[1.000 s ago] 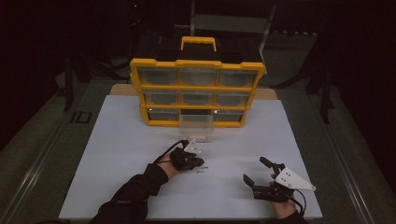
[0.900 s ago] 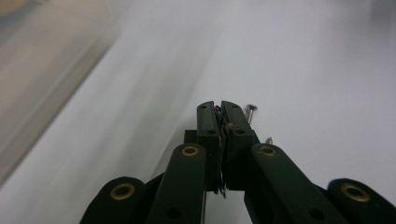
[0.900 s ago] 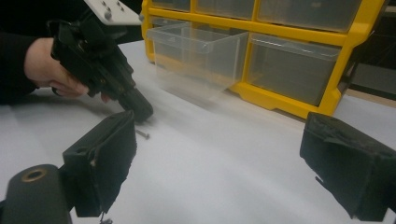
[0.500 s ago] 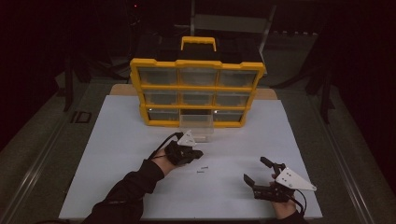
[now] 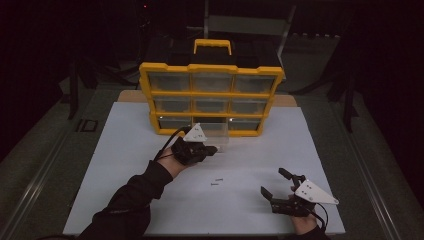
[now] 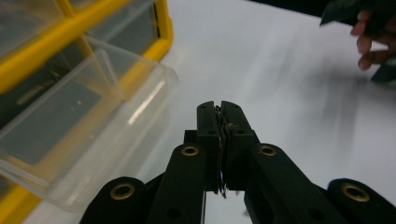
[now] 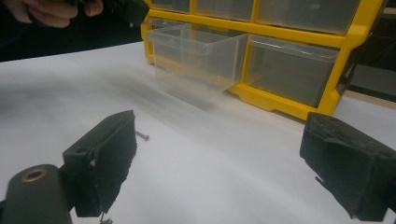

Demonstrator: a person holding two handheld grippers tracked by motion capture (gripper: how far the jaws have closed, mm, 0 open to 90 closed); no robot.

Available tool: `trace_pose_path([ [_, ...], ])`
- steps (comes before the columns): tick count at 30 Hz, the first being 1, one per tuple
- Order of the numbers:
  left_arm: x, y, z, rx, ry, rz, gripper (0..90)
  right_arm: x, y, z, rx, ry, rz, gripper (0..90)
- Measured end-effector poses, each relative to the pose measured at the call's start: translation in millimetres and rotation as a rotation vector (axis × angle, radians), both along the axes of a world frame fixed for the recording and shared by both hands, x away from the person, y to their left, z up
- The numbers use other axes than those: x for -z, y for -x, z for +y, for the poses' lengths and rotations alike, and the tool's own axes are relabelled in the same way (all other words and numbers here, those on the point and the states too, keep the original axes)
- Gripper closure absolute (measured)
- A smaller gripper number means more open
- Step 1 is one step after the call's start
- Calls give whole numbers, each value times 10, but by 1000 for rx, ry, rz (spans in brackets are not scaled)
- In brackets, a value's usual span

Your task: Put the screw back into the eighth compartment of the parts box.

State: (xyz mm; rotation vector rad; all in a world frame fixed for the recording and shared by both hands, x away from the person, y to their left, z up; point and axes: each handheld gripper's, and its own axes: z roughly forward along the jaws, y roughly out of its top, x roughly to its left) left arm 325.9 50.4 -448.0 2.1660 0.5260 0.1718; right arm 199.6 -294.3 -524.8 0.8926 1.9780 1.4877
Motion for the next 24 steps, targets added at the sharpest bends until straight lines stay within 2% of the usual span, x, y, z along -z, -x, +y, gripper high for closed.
trace_pose_path([
  [11, -233, -169, 16, -93, 19, -26, 873, 2, 0, 2, 1, 0, 0, 110],
  [15, -260, -225, 5, -138, 24, -31, 873, 1, -2, -1, 4, -4, 0, 110],
  [19, -269, -283, -29, -185, 29, -19, 872, 4, -2, 2, 2, -1, 1, 110],
  [23, -257, -341, -74, -238, 7, -6, 872, 6, -2, 7, 1, -1, 3, 110],
  [24, -257, -341, -74, -238, 7, -6, 872, 6, -2, 7, 1, -1, 3, 110],
])
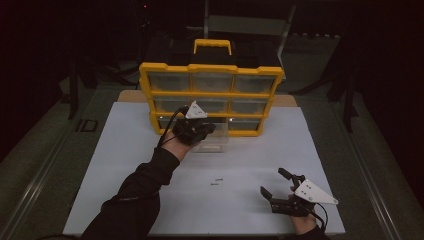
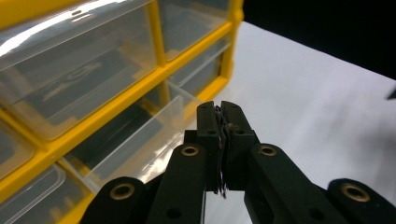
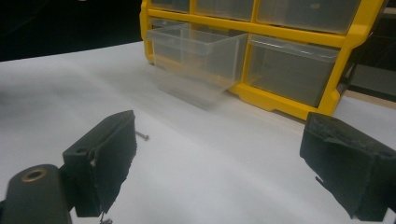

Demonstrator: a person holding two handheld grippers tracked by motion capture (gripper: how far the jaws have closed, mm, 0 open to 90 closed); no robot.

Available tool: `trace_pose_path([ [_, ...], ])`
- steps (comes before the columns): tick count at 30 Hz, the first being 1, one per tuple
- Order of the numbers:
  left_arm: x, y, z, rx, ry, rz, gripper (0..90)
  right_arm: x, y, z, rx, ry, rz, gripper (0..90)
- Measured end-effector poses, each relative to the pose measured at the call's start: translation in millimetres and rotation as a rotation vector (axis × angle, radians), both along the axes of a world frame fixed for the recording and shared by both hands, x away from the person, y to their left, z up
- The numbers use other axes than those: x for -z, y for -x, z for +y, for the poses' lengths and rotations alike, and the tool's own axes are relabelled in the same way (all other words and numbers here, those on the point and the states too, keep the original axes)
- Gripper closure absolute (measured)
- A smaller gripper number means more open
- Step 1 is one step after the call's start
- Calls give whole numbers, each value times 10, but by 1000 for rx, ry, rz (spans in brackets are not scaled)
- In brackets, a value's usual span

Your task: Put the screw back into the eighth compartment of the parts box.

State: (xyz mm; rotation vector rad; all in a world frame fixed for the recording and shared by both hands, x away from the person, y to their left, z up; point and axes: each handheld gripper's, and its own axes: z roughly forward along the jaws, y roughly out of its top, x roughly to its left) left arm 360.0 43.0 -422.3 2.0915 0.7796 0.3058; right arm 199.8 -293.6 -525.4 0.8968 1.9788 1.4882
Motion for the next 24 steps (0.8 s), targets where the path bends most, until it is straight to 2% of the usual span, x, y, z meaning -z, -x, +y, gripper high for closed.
trace_pose_path([
  [1, 22, -27, -28, -27, -13, 17, 872, 1, -2, -1, -1, 0, 0, 110],
  [6, 92, -104, -57, -90, -36, 65, 872, 4, -4, 0, -3, 1, 0, 110],
  [10, 168, -162, -77, -135, -55, 110, 871, 5, -4, 0, -3, 0, 0, 110],
  [12, 182, -173, -82, -143, -58, 117, 871, 6, -6, 1, -3, -1, 0, 110],
  [13, 232, -206, -102, -170, -62, 147, 871, 8, -7, 2, -4, 0, 1, 111],
  [20, 360, -302, -159, -222, -115, 232, 870, 8, -7, 4, -6, 1, 2, 110],
  [24, 417, -340, -188, -249, -133, 254, 870, 7, -6, 2, -8, 2, 2, 110],
])
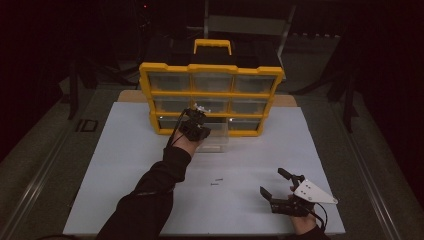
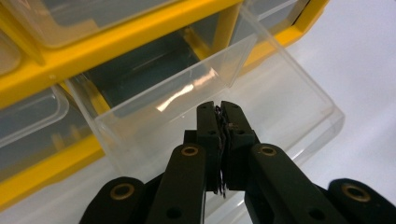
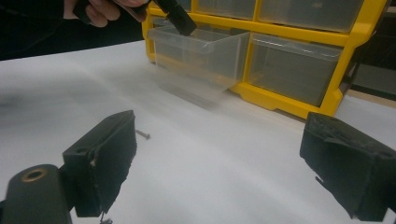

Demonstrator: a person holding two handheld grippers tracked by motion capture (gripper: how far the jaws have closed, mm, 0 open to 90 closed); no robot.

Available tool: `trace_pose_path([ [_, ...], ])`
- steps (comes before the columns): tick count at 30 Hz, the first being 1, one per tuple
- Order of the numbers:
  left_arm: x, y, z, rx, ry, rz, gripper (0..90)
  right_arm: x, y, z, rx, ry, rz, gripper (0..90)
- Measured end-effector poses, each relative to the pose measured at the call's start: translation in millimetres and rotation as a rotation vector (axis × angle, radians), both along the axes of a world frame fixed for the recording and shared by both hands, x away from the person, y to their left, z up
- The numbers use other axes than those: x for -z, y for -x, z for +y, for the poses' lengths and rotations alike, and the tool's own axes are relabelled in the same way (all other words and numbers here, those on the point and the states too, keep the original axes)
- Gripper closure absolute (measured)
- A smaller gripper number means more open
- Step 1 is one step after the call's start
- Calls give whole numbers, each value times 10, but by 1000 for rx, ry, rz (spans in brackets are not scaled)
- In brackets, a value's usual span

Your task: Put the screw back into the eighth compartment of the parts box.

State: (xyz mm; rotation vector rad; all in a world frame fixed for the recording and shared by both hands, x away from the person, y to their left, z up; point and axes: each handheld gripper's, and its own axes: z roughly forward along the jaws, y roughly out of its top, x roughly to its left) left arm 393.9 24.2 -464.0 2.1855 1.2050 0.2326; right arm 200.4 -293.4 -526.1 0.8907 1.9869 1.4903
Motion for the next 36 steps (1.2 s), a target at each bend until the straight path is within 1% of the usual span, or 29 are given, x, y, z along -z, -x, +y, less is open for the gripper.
trace_pose_path([
  [3, 30, -19, -20, 1, 1, 10, 870, 0, 0, 1, 0, 0, 1, 110],
  [5, 38, -39, -24, 4, 22, 29, 852, 0, 0, 0, -1, 1, 0, 110],
  [8, 11, -62, -30, -14, 30, 30, 651, 1, -1, -2, -1, -1, 0, 110],
  [11, -37, -79, -37, -31, 31, 28, 483, 0, 0, -3, -1, -2, 0, 110],
  [13, -68, -82, -48, -34, 24, 28, 351, 0, 0, -3, -1, -2, 0, 110],
  [15, -93, -76, -57, -28, 22, 29, 241, 0, 0, -4, -1, -2, 0, 110],
  [16, -103, -72, -62, -21, 24, 31, 191, -1, 0, -4, -1, -2, 0, 110],
  [17, -111, -68, -64, -11, 24, 34, 159, -2, 1, -4, 0, -2, 0, 110],
  [18, -121, -60, -64, -11, 25, 32, 122, -1, 1, -4, 0, -2, 0, 110],
  [19, -132, -55, -62, 2, 27, 33, 92, -1, 0, -4, 0, -1, 1, 110],
  [21, -152, -41, -59, -10, 24, 28, 20, -3, 2, -3, -1, -1, 1, 110],
  [22, -170, -26, -54, -15, 27, 14, 0, -4, 3, -3, 0, -1, 1, 110],
  [23, -186, -13, -50, -15, 23, 6, 0, -5, 3, -3, 0, -1, 1, 110],
  [27, -243, 40, -17, 20, 31, -3, 0, -4, 2, -5, 0, -1, 0, 110],
  [28, -258, 58, -5, 18, 34, -11, 0, -4, 2, -4, 0, -1, 0, 110],
  [29, -274, 74, 9, 37, 48, -14, 0, -5, 3, -3, 0, -1, 0, 111],
  [31, -302, 113, 29, 51, 54, -22, 0, -6, 5, -2, 1, -1, 0, 110],
  [32, -313, 130, 36, 75, 61, -18, 0, -6, 4, -3, 1, -1, 0, 110],
  [33, -323, 154, 41, 78, 57, -23, 0, -6, 3, -4, 1, -1, 0, 110],
  [34, -335, 177, 50, 100, 65, -25, 0, -5, 3, -4, 1, -1, 0, 110],
  [35, -343, 199, 56, 113, 67, -22, 0, -6, 4, -3, 1, -1, 0, 111],
  [36, -353, 223, 68, 120, 69, -28, 0, -7, 5, -2, 2, -1, 1, 110],
])
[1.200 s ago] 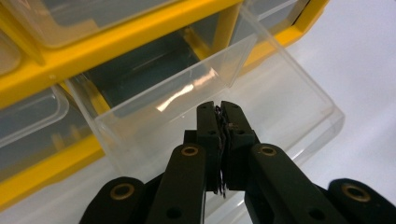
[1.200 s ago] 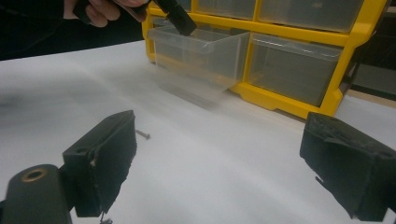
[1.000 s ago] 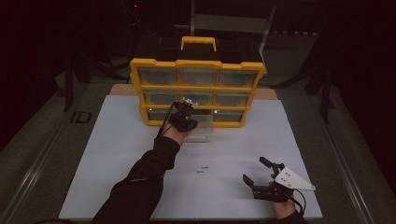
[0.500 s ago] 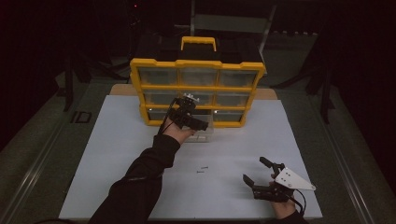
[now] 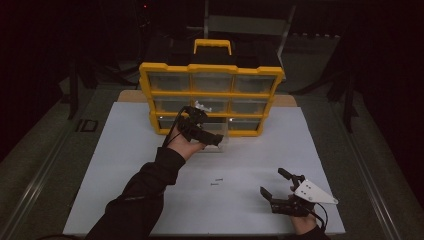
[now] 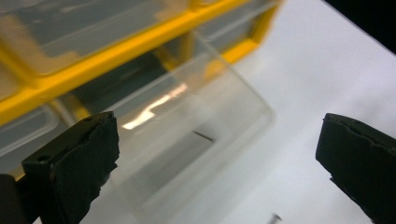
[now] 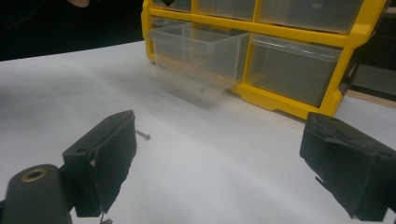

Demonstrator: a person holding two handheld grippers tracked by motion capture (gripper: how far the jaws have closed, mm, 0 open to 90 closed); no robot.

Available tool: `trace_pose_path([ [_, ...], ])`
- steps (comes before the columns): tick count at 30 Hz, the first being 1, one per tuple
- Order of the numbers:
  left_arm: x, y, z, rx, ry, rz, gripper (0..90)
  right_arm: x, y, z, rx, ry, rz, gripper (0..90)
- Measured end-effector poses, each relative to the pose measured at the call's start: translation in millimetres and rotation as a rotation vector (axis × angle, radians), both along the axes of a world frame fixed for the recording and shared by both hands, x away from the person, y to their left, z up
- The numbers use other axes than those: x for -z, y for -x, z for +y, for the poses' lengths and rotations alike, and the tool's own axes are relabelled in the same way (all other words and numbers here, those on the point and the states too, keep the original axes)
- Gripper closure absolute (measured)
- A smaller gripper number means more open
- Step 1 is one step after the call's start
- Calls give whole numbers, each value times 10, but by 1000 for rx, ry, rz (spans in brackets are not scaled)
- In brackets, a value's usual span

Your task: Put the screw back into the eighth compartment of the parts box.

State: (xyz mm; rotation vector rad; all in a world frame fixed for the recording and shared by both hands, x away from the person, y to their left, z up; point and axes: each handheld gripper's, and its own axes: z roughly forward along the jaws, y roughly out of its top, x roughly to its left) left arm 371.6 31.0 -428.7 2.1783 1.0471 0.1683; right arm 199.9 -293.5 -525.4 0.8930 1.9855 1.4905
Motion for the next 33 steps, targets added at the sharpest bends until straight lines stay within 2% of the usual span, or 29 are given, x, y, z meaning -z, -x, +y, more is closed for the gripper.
trace_pose_path([
  [4, -3, 65, 57, 34, 28, 13, 0, 2, -2, 2, -1, 2, 0, 110],
  [9, 27, 164, 118, 71, 47, 2, 0, 0, 1, 6, 0, 2, -1, 110],
  [17, 71, 341, 113, 183, 68, -52, 0, 1, -1, 10, -1, 4, 1, 110],
  [21, 137, 415, 95, 233, 85, -66, 0, 1, 0, 10, -1, 4, 0, 110],
  [23, 181, 444, 78, 245, 67, -80, 0, 2, -1, 10, -1, 5, 0, 110],
  [29, 311, 549, 46, 331, 105, -84, 6, 1, 1, 10, -2, 5, 0, 110],
  [33, 404, 623, 27, 394, 113, -98, 53, 1, 2, 11, -3, 6, 1, 110],
])
